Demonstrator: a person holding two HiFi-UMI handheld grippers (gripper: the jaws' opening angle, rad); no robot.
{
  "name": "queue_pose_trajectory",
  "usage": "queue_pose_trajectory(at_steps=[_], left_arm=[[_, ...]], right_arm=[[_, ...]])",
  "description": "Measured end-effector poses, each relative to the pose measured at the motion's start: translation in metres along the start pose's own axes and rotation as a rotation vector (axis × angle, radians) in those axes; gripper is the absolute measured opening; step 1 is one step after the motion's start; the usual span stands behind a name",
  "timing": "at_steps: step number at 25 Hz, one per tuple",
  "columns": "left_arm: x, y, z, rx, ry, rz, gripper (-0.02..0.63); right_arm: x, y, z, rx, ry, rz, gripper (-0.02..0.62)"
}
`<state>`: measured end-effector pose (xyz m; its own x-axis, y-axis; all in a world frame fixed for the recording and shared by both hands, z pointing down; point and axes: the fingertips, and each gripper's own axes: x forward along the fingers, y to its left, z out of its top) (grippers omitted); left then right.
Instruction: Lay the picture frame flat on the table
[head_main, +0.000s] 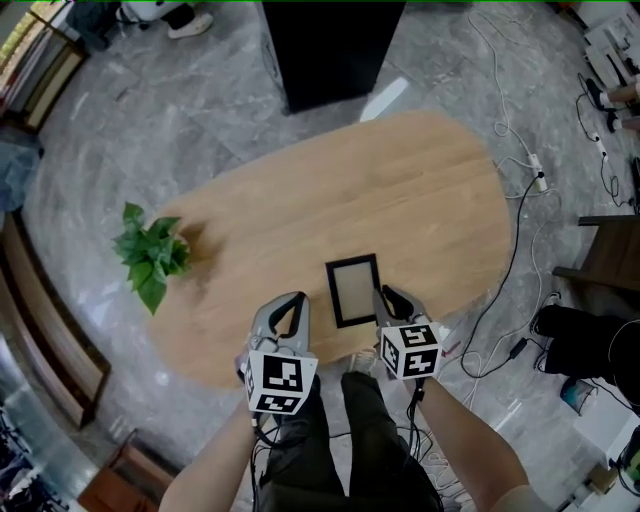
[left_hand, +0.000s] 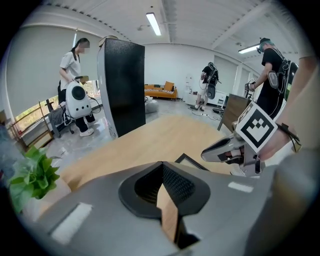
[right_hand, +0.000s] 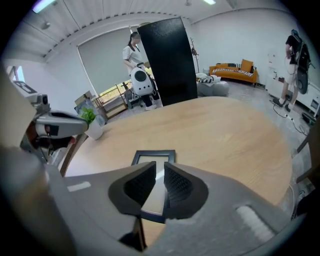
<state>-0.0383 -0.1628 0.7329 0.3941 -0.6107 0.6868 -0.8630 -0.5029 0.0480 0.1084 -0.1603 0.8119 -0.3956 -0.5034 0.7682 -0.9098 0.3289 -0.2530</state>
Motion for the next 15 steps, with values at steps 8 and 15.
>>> queue_pose_trajectory(at_steps=[8,15], left_arm=[[-0.044,0.017,0.056,0.026,-0.079,0.037,0.020],[-0.099,0.026,0.126,0.082,-0.183,0.068,0.020]], right_arm=[[-0.060,0.039,0.089,-0.016,-0.154,0.049,0.003],[-0.135,0.074,0.172,-0.091,-0.297,0.083,0.003]])
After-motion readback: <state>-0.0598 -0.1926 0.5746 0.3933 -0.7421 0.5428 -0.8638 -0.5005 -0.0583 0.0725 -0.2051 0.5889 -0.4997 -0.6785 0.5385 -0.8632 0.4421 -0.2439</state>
